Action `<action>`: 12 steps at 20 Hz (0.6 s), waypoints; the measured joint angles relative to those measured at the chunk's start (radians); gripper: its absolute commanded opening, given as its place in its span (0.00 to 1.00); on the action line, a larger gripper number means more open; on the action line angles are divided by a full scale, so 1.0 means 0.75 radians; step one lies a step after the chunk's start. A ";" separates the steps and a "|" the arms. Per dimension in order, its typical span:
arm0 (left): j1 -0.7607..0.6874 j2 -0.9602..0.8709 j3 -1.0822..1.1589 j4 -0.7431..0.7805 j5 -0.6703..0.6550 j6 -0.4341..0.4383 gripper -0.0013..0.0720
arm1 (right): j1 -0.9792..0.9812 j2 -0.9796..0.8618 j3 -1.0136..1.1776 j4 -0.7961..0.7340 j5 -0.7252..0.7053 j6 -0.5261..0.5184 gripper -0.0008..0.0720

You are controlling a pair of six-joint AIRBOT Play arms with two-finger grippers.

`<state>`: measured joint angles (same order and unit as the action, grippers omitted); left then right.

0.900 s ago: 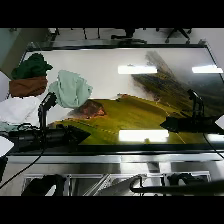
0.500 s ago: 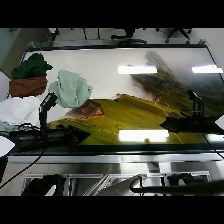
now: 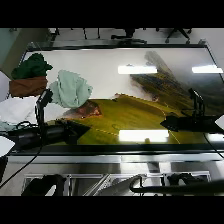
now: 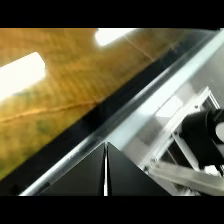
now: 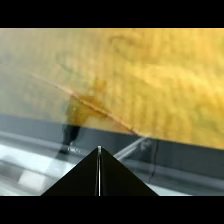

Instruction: Fold the shirts.

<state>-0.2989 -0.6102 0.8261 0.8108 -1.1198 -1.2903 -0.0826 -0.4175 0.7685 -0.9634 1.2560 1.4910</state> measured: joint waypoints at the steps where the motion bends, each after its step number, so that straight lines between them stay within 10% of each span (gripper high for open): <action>1: 0.017 -0.004 0.000 0.043 0.051 -0.004 0.04 | 0.000 0.000 0.000 0.001 -0.015 0.000 0.04; 2: 0.046 -0.014 0.001 0.111 0.111 -0.018 0.05 | 0.000 -0.001 0.000 0.005 -0.030 0.001 0.04; 3: 0.086 -0.034 0.003 0.187 0.164 -0.036 0.40 | 0.000 -0.002 0.000 0.006 -0.048 0.000 0.05; 4: 0.140 -0.067 0.010 0.261 0.210 -0.051 0.97 | 0.000 -0.004 0.000 0.006 -0.073 0.000 0.16; 6: 0.298 -0.191 0.046 0.374 0.281 -0.081 0.97 | -0.002 -0.014 0.000 0.007 -0.125 0.000 0.57; 12: 0.723 -0.905 0.362 0.292 0.275 -0.058 0.97 | -0.003 -0.110 -0.001 0.010 -0.352 -0.001 0.57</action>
<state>0.2436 -1.2892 1.0973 1.0298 -0.9134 -1.3338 -0.0849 -0.5003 0.7681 -0.9562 0.9920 1.4906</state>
